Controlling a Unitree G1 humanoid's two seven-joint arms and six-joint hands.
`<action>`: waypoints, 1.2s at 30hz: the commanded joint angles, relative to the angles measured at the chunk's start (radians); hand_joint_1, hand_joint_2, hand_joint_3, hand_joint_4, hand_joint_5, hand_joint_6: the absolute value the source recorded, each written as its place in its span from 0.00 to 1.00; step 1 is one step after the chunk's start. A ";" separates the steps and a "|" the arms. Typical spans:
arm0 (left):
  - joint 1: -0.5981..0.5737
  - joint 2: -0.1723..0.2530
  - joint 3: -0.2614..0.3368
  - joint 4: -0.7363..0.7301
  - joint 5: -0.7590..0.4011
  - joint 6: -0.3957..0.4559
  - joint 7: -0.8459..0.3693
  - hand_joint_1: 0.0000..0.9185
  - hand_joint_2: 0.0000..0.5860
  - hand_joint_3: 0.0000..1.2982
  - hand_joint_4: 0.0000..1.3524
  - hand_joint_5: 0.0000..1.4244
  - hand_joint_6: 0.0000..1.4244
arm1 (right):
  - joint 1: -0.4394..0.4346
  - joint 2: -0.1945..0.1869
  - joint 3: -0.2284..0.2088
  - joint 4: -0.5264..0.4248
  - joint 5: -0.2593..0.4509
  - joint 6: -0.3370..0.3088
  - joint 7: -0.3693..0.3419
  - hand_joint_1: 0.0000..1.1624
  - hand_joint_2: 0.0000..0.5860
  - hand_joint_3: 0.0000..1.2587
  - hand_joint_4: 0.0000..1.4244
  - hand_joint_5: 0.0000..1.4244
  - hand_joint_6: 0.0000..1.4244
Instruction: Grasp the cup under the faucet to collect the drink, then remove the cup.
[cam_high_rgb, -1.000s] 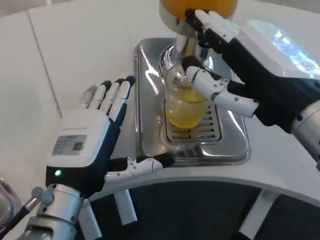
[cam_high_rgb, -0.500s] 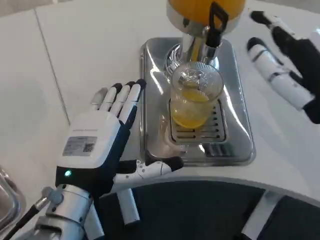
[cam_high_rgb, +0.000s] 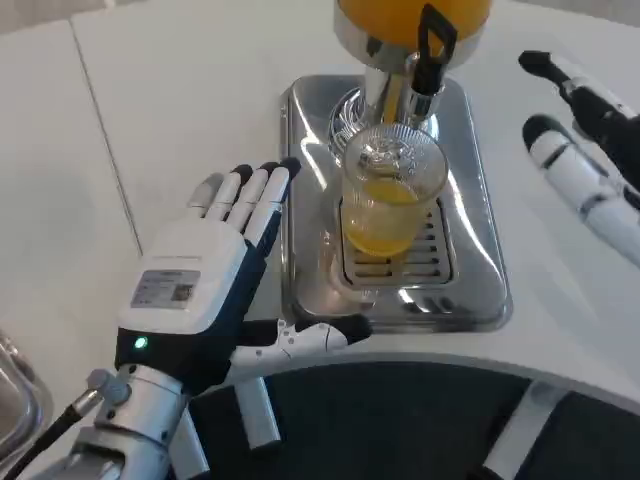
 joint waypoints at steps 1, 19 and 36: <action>0.012 0.007 0.001 0.013 -0.006 -0.005 0.007 0.01 0.02 0.00 0.00 0.00 0.01 | 0.110 -0.077 -0.039 0.090 0.062 -0.233 -0.044 0.04 0.84 0.03 0.00 0.00 0.02; -0.042 -0.054 0.003 0.092 -0.039 0.021 0.055 0.00 0.01 0.00 0.00 0.00 0.01 | 0.406 -0.217 -0.197 0.217 0.133 -0.821 -0.121 0.13 0.79 0.00 0.00 0.00 0.01; -0.185 -0.120 0.007 0.291 -0.190 -0.078 0.156 0.05 0.00 0.00 0.00 0.00 0.02 | 0.605 -0.205 -0.289 0.180 0.133 -0.974 -0.126 0.15 0.75 0.00 0.00 0.00 0.00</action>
